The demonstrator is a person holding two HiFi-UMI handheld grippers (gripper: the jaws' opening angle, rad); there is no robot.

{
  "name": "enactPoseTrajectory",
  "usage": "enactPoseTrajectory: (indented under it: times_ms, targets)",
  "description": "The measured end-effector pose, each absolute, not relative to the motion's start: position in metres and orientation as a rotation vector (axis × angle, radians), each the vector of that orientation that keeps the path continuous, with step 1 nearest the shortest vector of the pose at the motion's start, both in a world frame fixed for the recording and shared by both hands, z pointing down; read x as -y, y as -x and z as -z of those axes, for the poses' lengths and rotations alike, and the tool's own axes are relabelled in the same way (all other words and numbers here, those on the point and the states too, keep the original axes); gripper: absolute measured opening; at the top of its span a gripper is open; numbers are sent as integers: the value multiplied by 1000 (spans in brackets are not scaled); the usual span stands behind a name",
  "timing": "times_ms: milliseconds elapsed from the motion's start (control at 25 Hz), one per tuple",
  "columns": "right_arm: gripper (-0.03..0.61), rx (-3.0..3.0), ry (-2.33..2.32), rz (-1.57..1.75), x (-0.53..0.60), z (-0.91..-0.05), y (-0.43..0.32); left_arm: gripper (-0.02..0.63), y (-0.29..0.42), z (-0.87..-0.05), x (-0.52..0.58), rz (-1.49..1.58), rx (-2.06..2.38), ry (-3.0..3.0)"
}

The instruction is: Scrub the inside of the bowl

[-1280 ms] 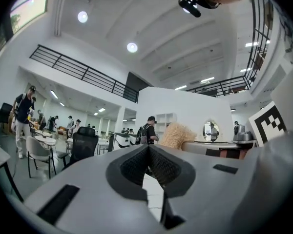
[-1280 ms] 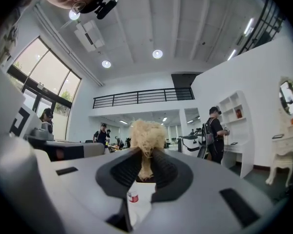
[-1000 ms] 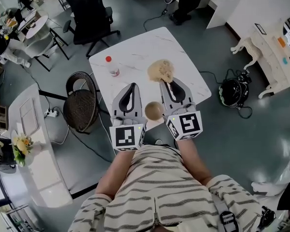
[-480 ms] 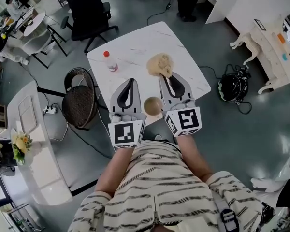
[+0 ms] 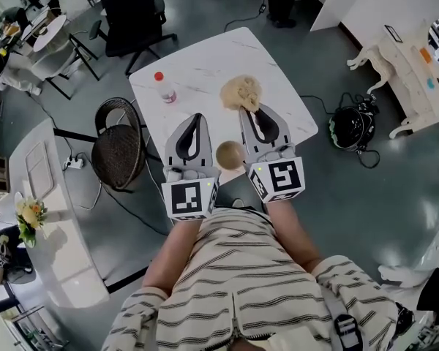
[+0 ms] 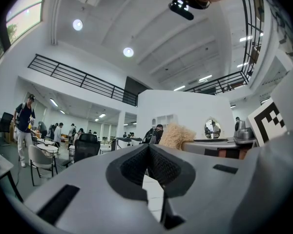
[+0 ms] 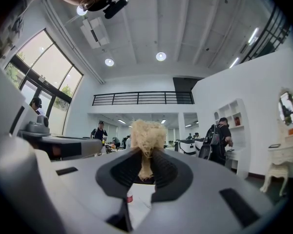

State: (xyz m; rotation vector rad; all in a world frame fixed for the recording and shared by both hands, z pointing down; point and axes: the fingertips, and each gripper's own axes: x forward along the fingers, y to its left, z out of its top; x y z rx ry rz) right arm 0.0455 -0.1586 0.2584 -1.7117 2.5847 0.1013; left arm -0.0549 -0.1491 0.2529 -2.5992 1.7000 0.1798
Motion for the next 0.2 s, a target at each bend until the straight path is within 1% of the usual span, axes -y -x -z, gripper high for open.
enactPoseTrajectory:
  times_ms: [200]
  targets:
    - [61,-2578,1711,-101,158,-258,-48,5,52,-250,148,-182,-1692,2603]
